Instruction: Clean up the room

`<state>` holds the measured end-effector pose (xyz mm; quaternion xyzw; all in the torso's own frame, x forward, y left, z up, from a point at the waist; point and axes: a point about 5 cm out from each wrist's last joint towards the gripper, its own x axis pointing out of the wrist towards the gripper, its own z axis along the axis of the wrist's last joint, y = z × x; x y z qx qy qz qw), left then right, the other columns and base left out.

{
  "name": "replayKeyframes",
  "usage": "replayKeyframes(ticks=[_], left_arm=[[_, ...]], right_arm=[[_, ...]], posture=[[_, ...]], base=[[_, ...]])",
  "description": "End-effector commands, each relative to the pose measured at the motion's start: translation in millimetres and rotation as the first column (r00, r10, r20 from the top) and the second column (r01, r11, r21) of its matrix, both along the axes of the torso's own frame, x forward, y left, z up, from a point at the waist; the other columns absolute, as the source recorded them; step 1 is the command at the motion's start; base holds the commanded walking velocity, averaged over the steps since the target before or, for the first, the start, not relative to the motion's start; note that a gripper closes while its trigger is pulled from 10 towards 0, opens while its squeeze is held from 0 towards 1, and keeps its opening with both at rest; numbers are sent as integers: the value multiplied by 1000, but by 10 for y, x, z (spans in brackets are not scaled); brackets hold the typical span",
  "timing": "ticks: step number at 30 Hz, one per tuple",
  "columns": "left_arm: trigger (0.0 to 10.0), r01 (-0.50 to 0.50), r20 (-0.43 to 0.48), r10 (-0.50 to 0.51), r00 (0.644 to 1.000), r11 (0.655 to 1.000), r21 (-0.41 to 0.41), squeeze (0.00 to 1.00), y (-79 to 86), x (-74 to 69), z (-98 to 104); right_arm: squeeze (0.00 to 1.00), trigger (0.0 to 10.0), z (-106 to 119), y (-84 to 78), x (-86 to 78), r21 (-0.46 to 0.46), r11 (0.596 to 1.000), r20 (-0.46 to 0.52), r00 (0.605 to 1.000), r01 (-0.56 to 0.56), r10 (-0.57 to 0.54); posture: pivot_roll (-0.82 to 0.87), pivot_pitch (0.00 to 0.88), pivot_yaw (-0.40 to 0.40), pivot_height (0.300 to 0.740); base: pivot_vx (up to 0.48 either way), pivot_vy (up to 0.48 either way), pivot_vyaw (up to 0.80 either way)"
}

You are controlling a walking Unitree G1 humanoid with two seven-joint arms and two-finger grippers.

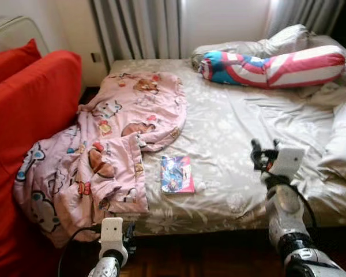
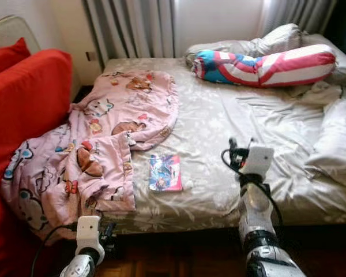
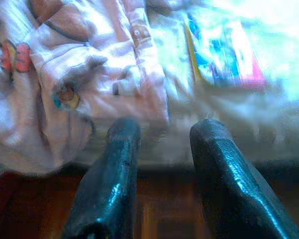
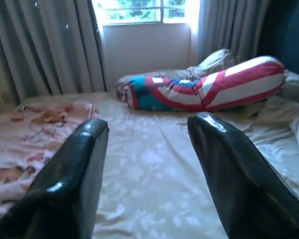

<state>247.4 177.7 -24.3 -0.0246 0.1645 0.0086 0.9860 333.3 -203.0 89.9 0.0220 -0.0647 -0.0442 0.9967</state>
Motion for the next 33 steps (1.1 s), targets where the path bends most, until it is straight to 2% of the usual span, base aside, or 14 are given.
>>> replayKeyframes(ticks=[1, 2, 10, 13, 14, 16, 18, 20, 23, 25, 28, 30, 32, 33], left_arm=[[10000, -22, 390, 15, 921, 1000, 15, 0, 302, 848, 1068], [10000, -10, 434, -3, 901, 1000, 27, 0, 304, 925, 1218], [10000, 5, 537, -23, 844, 999, 34, 0, 301, 1037, 1495], [10000, 59, 616, -77, 784, 997, 50, 0, 253, 1133, 1769], [10000, 71, 518, -109, 848, 993, 92, 0, 279, 1105, 1572], [10000, 54, 430, -104, 897, 990, 128, 0, 351, 1037, 1374], [10000, 39, 406, -91, 909, 990, 134, 0, 383, 1011, 1316], [10000, 42, 164, -85, 983, 967, 250, 0, 530, 814, 900], [10000, 58, -14, -56, 998, 959, 276, 0, 603, 563, 542], [10000, 64, -114, -33, 993, 958, 280, 0, 639, 393, 344], [10000, 54, -163, -10, 987, 962, 268, 0, 642, 288, 231], [10000, 45, -318, 25, 948, 977, 210, 0, 589, -1, -67], [10000, 45, -318, 25, 948, 977, 210, 0, 589, -1, -67], [10000, 91, -359, -6, 933, 971, 219, 0, 518, -75, -146]], right_arm=[[0, 10000, -88, 54, -54, 6, 1000, -18, 1000, -4, 4], [0, 10000, -33, 66, -35, 3, 1000, 12, 1000, -4, 4], [0, 10000, 59, 104, -19, -10, 1000, 74, 997, -17, 18], [0, 10000, 17, 65, -43, -9, 1000, 47, 999, -4, 4], [0, 10000, -100, 29, -73, -23, 1000, -23, 1000, -1, 0], [0, 10000, -222, -32, -126, -34, 999, -90, 996, 14, -17], [0, 10000, -268, -61, -149, -37, 999, -115, 993, 20, -24], [0, 10000, -631, -277, -384, -53, 995, -325, 940, 89, -101], [0, 10000, -960, -459, -712, -79, 986, -498, 850, 150, -169], [0, 10000, -1183, -540, -983, -66, 980, -609, 770, 190, -190], [0, 10000, -1322, -563, -1172, -55, 975, -674, 712, 216, -196], [0, 10000, -1570, -526, -1542, -62, 973, -787, 589, 222, -184], [0, 10000, -1570, -526, -1542, -62, 973, -787, 589, 222, -184], [0, 10000, -1681, -451, -1713, -45, 971, -829, 534, 234, -167]], posture=[[-112, 0, 17, 740], [-112, 0, 17, 740], [-116, 0, 17, 740], [-107, 0, 16, 740], [-104, 0, 17, 740], [-110, 0, 18, 740], [-109, 0, 17, 740], [-86, 0, 9, 740], [-94, 0, 14, 740], [-96, 0, 16, 740], [-95, 0, 17, 740], [-77, 0, 15, 740], [-77, 0, 15, 740], [-80, 0, 23, 740]], base=[[0, 0, 0], [0, 0, 0], [0, 0, 0], [0, 0, 0], [0, 0, 0], [0, 0, 0], [0, 0, 0], [0, 0, 0], [0, 0, 0], [0, 0, 0], [0, 0, 0], [0, 0, 0], [0, 0, 0], [0, 0, 0]])
